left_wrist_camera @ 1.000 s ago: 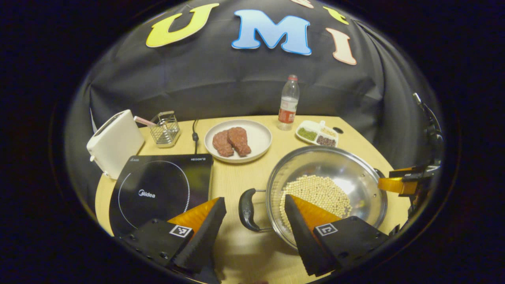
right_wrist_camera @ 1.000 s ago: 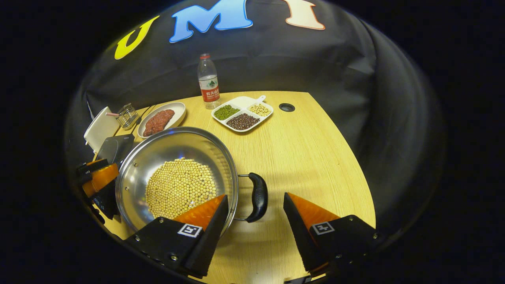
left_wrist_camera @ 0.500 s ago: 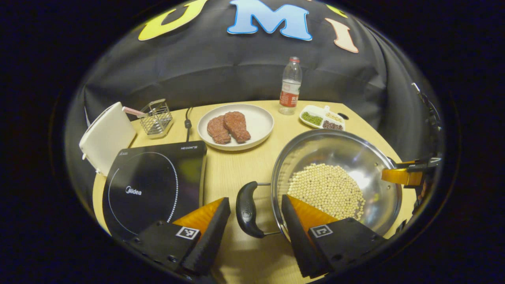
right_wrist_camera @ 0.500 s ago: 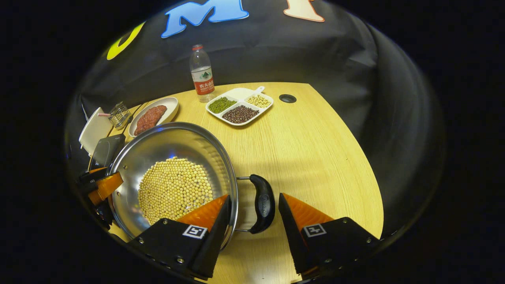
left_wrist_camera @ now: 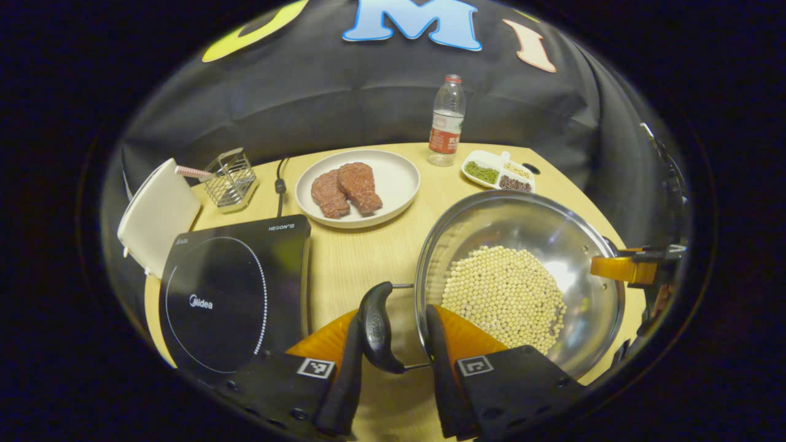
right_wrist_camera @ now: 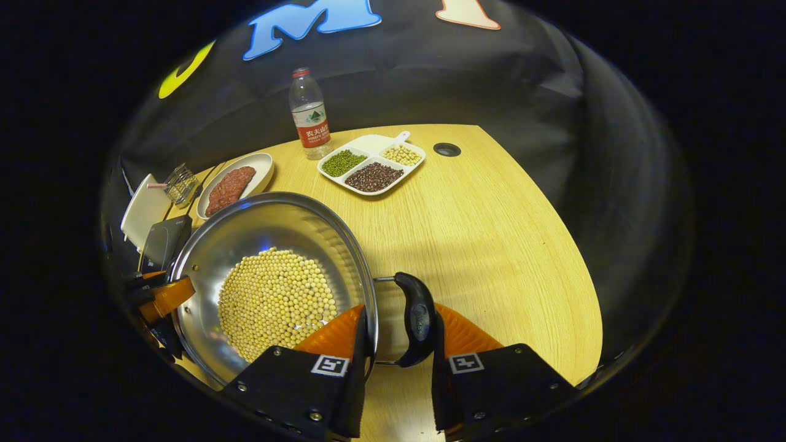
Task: First push the handle of the pot to place it horizontally, then grasp the pot with both hands and set it on the induction cooktop.
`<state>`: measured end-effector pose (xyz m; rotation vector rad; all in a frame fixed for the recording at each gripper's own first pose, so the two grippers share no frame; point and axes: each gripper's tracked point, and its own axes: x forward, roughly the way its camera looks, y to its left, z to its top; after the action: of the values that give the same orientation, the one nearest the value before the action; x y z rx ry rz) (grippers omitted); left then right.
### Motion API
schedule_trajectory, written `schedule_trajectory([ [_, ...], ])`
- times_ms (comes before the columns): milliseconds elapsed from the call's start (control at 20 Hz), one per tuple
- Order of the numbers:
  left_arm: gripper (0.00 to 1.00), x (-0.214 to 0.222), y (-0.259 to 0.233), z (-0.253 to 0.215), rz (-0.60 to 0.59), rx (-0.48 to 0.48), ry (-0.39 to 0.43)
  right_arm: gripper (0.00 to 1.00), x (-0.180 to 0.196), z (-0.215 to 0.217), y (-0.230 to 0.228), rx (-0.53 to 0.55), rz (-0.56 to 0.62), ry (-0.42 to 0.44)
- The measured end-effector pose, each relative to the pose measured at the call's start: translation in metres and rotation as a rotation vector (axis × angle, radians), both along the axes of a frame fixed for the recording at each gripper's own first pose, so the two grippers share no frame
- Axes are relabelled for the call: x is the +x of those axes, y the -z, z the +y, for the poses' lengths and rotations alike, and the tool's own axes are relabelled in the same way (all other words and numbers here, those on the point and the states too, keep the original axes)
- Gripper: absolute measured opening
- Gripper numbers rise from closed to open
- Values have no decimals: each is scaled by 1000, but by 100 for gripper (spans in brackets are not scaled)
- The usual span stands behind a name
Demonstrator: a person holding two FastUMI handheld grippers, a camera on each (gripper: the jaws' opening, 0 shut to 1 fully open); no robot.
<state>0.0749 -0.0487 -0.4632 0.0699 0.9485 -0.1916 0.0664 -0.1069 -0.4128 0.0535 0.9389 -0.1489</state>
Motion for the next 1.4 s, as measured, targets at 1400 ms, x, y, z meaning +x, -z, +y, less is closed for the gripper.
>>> schedule_trajectory([
  [1400,57,1,-95,135,-24,-23,-3,44,-10,130,-83,-1,-48,-12],
])
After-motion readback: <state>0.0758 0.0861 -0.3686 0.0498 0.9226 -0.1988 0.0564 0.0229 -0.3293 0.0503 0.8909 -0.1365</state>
